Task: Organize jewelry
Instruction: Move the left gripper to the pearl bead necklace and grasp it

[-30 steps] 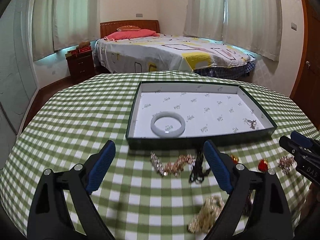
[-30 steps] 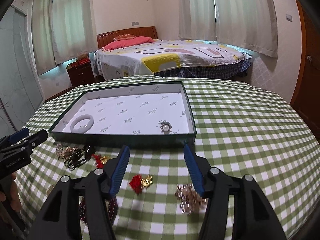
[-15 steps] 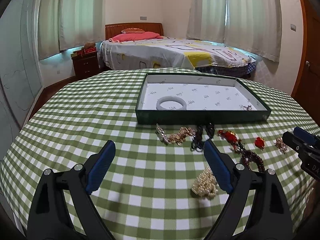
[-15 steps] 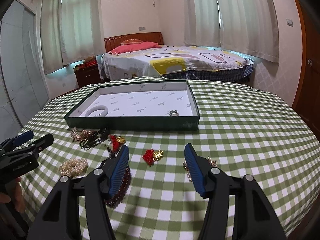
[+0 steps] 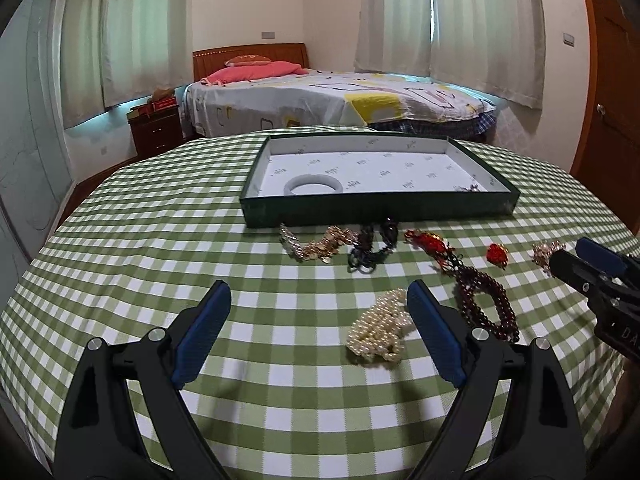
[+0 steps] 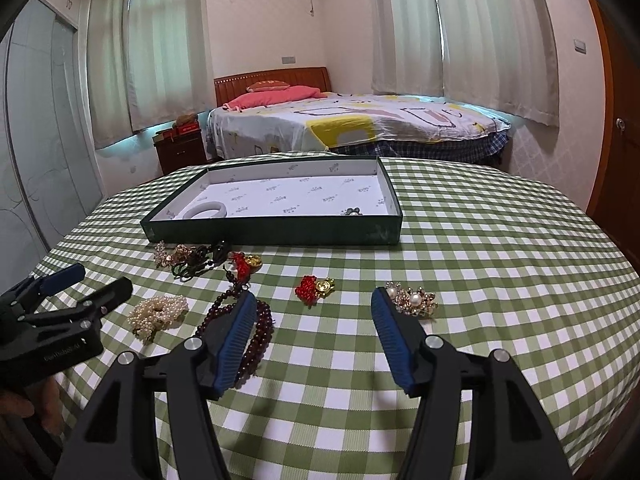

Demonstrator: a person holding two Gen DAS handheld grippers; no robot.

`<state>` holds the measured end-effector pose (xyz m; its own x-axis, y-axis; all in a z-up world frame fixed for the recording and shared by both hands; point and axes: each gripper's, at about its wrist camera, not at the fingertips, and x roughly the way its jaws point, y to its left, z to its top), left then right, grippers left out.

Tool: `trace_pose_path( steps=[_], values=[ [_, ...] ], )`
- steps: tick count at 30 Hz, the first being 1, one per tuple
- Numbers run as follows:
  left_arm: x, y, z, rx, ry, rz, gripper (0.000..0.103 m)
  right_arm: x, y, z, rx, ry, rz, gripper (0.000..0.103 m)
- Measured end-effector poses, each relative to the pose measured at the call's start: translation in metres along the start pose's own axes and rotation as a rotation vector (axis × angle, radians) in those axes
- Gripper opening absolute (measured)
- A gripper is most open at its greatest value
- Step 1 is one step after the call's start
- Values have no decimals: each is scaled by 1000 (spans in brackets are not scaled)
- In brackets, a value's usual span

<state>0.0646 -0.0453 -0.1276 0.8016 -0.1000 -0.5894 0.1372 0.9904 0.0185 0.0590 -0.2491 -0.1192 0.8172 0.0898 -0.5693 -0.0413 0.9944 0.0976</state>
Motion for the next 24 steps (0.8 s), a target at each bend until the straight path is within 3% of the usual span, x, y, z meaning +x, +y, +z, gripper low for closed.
trace_pose_path(
  steps=[13,21,23,24],
  values=[
    [24,-14,-8,7,72,-36,85,1,-5,-5,20,6,10,59],
    [34,-14,-11,-5,107,-89,43,3,-4,-6,20,9,12,59],
    [32,-18,-12,18,98,-115,22,4,-3,-6,18,11,13,59],
    [31,-19,-12,23,99,-120,22,4,-2,-6,17,12,13,59]
  ],
)
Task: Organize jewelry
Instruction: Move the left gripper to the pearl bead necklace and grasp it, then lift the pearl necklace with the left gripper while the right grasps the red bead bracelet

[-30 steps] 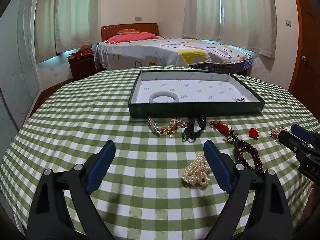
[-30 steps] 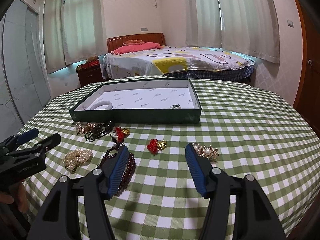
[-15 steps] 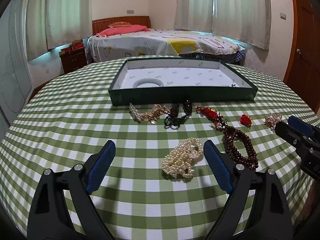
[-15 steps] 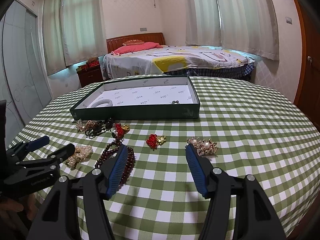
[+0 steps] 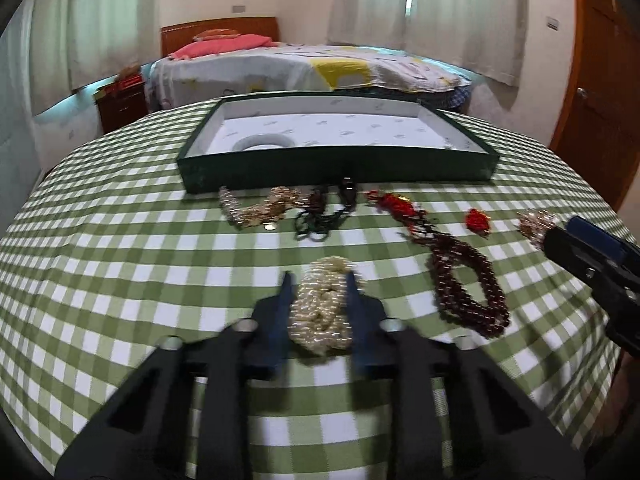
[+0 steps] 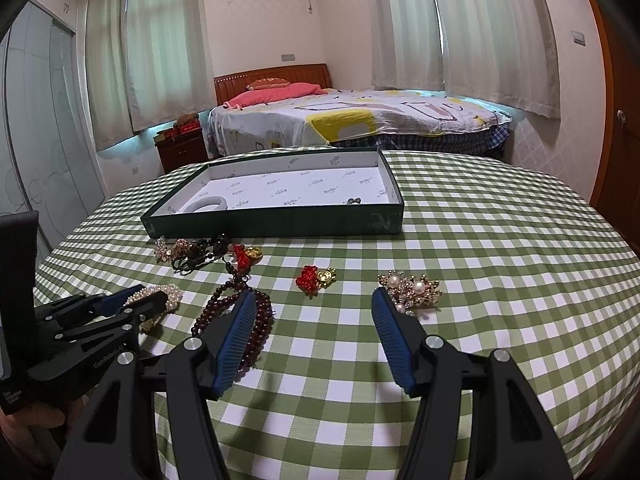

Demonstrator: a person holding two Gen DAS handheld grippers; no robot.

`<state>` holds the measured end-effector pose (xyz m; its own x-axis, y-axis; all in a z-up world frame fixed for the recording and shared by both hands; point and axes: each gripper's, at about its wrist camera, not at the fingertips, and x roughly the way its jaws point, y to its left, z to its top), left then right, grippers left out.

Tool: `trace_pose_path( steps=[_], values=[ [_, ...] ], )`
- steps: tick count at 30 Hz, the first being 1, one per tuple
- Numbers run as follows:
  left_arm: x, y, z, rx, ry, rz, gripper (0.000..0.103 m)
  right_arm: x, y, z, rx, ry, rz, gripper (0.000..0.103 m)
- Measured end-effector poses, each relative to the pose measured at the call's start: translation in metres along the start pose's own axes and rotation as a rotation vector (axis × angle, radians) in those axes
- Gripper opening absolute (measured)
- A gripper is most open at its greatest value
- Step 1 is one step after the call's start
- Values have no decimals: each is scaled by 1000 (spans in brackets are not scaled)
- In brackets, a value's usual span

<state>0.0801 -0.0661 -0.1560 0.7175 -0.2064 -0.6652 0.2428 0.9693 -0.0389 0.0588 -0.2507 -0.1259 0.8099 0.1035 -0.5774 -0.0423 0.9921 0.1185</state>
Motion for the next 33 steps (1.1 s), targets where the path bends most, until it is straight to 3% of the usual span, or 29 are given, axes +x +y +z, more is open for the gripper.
trace_pose_path(
  steps=[5,12,15,20,33],
  values=[
    [-7,11,2,-43,-9,7,16,0,5,0,-13,-1,4,59],
    [-23,39,7,-105,-59,61,16,10,20,2,-21,23,33,60],
    [-27,52,8,-130,-66,95,16,18,30,3,-23,37,41,69],
    [-31,71,6,-169,-75,127,16,32,43,5,-43,64,39,71],
    [-30,76,3,-188,-70,136,16,56,47,-2,-43,175,21,75]
  ],
)
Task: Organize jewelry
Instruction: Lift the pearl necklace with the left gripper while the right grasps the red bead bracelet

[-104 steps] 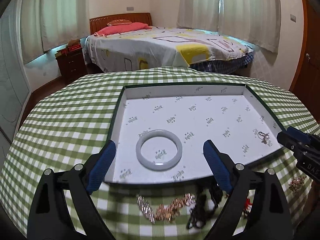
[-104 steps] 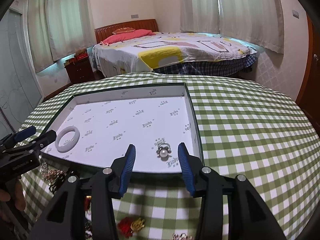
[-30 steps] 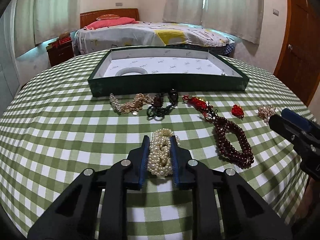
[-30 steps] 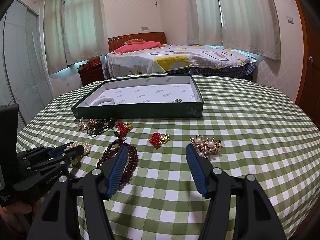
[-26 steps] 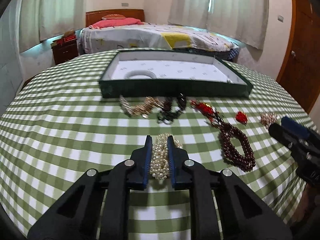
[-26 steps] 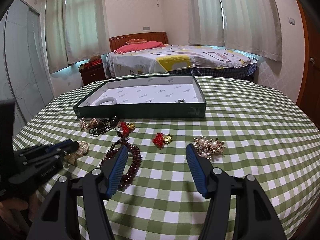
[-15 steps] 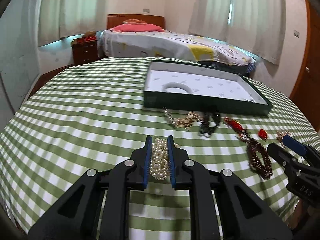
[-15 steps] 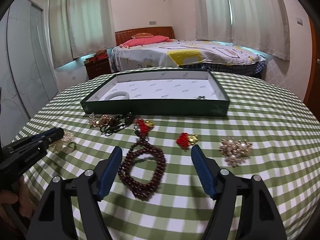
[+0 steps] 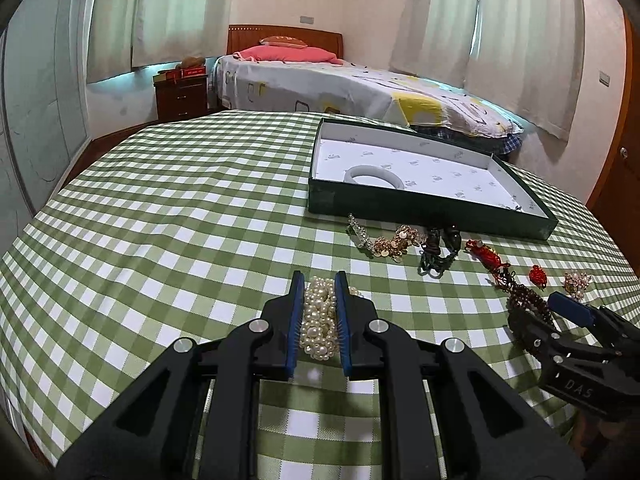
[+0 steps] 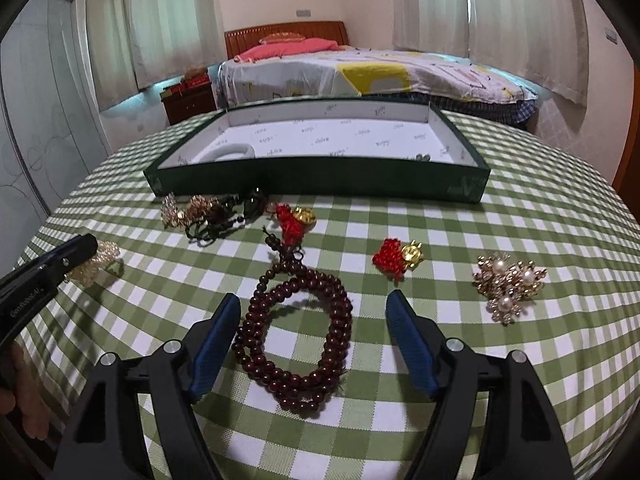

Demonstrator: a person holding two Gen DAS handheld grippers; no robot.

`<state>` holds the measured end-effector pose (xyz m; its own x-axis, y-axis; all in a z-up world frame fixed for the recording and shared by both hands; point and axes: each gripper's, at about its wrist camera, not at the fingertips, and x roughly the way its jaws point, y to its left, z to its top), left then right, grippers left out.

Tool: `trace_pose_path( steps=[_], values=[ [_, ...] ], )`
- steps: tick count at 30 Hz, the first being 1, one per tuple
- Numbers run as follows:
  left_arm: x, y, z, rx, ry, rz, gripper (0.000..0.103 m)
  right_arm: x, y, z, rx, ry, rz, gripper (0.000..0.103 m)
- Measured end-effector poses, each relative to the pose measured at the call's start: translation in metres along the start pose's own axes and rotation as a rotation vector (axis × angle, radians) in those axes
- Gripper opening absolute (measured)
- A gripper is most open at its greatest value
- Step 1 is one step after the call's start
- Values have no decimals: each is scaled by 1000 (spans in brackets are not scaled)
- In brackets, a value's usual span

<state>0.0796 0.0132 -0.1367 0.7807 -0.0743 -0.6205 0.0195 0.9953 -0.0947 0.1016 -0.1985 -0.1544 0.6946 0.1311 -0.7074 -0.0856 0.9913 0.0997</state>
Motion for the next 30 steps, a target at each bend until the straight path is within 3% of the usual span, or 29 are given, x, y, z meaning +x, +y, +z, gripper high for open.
trace_pose_path(
  steps=[4,6,10,12,15,30],
  values=[
    [0,0,0,0,-1,3,16,-2,0,-1,-6,-2,2,74],
    [0,0,0,0,0,2,16,-3,-1,-1,0,-5,4,58],
    [1,0,0,4,-1,3,16,-5,-4,-2,5,-7,11,47],
    [1,0,0,7,-3,5,16,-5,-3,-2,0,-6,19,33],
    [2,-2,0,9,-3,6,16,-6,-2,-2,-6,-6,35,22],
    [2,-11,-1,26,-11,2,15,-17,-5,0,-8,-52,45,21]
  ],
)
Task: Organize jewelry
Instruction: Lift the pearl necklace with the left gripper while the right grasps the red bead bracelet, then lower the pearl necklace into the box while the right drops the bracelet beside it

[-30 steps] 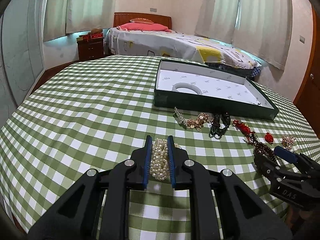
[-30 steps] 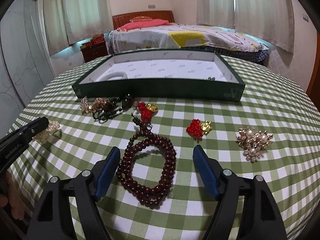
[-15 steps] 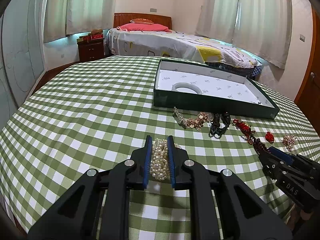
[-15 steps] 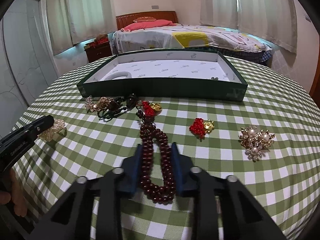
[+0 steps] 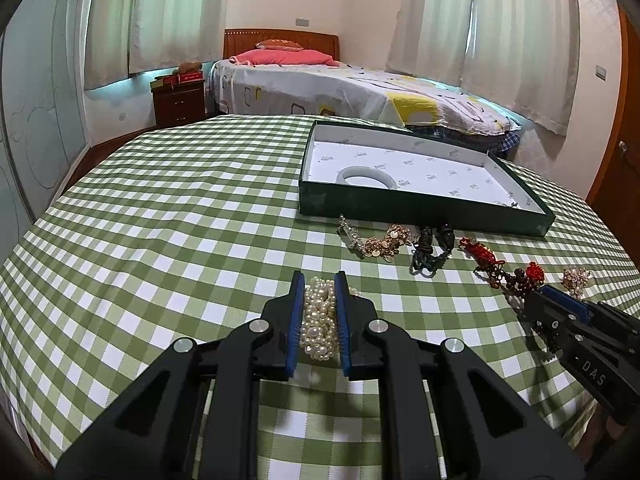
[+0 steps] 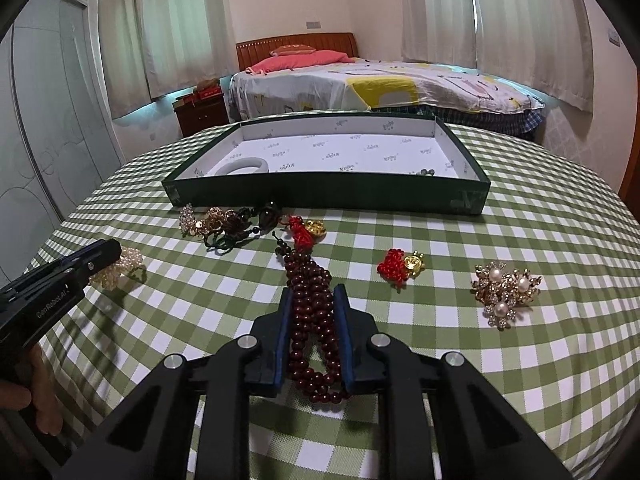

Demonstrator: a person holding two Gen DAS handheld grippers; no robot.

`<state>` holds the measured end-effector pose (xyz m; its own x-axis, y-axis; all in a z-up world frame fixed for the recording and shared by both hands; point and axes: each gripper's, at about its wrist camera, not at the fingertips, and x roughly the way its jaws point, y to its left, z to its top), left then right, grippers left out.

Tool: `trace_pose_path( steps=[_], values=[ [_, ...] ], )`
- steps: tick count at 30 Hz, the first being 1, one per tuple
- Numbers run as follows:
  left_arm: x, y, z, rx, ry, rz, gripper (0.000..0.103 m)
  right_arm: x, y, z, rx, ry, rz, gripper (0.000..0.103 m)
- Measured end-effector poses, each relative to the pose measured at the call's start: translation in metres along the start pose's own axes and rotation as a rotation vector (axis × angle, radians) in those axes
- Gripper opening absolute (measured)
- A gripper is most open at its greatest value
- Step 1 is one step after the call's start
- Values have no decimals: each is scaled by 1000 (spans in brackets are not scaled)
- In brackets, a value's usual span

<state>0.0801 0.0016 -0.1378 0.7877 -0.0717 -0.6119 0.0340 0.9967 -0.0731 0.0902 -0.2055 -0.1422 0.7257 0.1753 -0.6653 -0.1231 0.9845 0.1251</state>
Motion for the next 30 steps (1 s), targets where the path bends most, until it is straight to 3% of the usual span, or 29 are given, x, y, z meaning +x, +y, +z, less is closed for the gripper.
trace_pose_path(
  steps=[18,30],
  values=[
    [-8,-9,3,13,-23,-13,15,-23,-1,10,6,-91,7,21],
    [-20,-28,42,20,-87,-75,15,-45,-9,45,16,-202,5,21]
  ],
)
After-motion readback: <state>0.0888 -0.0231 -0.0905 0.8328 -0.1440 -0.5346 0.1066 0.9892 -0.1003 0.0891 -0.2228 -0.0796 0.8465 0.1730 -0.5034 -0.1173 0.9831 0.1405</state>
